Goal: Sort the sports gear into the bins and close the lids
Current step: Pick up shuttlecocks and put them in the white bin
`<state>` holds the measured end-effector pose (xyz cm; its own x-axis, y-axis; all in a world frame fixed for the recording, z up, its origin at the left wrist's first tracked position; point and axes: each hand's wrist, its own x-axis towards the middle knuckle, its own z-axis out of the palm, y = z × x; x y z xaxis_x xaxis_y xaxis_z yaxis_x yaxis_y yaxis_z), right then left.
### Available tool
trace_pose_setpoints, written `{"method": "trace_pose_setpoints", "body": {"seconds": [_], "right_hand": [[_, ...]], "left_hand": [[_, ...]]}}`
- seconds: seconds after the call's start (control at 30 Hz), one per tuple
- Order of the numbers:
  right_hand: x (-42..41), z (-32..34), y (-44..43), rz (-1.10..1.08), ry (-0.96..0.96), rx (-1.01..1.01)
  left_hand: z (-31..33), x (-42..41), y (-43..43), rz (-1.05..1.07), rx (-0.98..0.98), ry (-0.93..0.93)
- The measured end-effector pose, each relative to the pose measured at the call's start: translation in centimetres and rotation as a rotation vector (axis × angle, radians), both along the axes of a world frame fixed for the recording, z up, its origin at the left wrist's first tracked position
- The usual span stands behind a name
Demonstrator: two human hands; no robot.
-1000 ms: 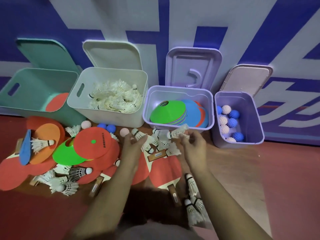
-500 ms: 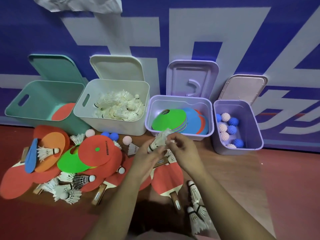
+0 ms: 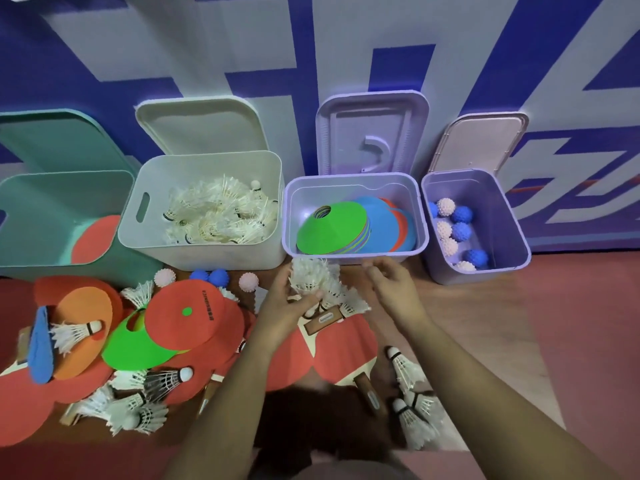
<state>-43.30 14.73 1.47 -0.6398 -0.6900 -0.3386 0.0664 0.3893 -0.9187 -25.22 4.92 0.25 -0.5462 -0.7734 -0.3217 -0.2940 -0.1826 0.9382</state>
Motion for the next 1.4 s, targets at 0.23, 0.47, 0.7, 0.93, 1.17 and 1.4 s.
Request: {"method": "trace_pose_setpoints", "body": {"seconds": [0.23, 0.47, 0.7, 0.93, 1.17, 1.4], "right_hand": [[-0.5, -7.1, 0.6, 0.315, 0.294, 0.536], [1.1, -7.8, -0.5, 0.309, 0.445, 0.556], [1.6, -3.3, -0.3, 0.037, 0.508, 0.160], [5.7, 0.0, -3.8, 0.386, 0.709, 0.035], [7.1, -0.3, -4.3, 0.479, 0.825, 0.105], [9.4, 0.0, -5.5, 0.212, 0.294, -0.120]], "left_hand": [[-2.0, 1.3, -2.1, -0.017, 0.046, -0.049], [-3.3, 3.4, -3.8, -0.062, 0.017, -0.106], [-3.2, 3.8, -4.7, -0.189, -0.053, -0.190], [-2.1, 2.7, -4.3, -0.281, -0.100, -0.124], [-2.2, 5.9, -5.0, -0.252, -0.096, -0.093], [-2.6, 8.0, -5.8, -0.112, -0.028, -0.084]]}}
